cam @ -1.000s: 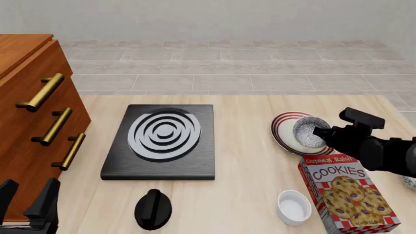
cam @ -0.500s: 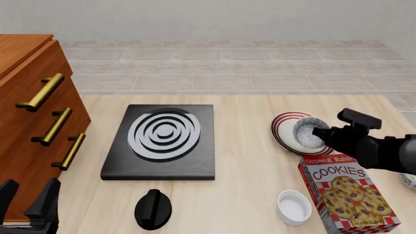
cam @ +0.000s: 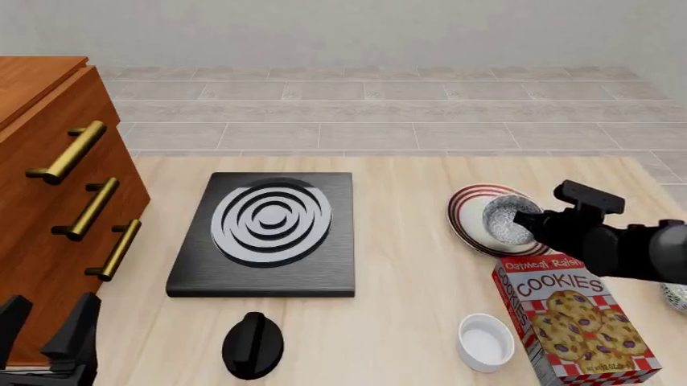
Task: Pick the akita bowl next to the ramekin and place it on the plate.
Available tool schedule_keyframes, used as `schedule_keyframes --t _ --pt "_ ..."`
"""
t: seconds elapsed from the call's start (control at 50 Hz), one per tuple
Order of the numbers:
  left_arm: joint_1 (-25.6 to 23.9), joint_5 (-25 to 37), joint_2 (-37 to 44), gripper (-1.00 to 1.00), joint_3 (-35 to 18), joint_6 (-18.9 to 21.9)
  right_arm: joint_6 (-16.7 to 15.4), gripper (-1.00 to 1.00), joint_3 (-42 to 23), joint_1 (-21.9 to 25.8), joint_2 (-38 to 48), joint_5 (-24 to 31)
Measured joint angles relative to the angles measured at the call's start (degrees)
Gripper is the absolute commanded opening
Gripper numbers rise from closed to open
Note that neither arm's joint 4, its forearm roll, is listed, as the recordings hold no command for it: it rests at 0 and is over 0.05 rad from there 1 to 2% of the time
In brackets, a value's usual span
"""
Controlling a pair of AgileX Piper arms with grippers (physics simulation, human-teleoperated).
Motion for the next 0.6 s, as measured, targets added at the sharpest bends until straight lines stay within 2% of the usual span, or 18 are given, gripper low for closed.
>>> schedule_keyframes --t 0.6 --pt "0.0 -1.0 1.1 1.00 0.0 -0.5 -0.5 -1.00 -3.0 -0.8 3.1 0.0"
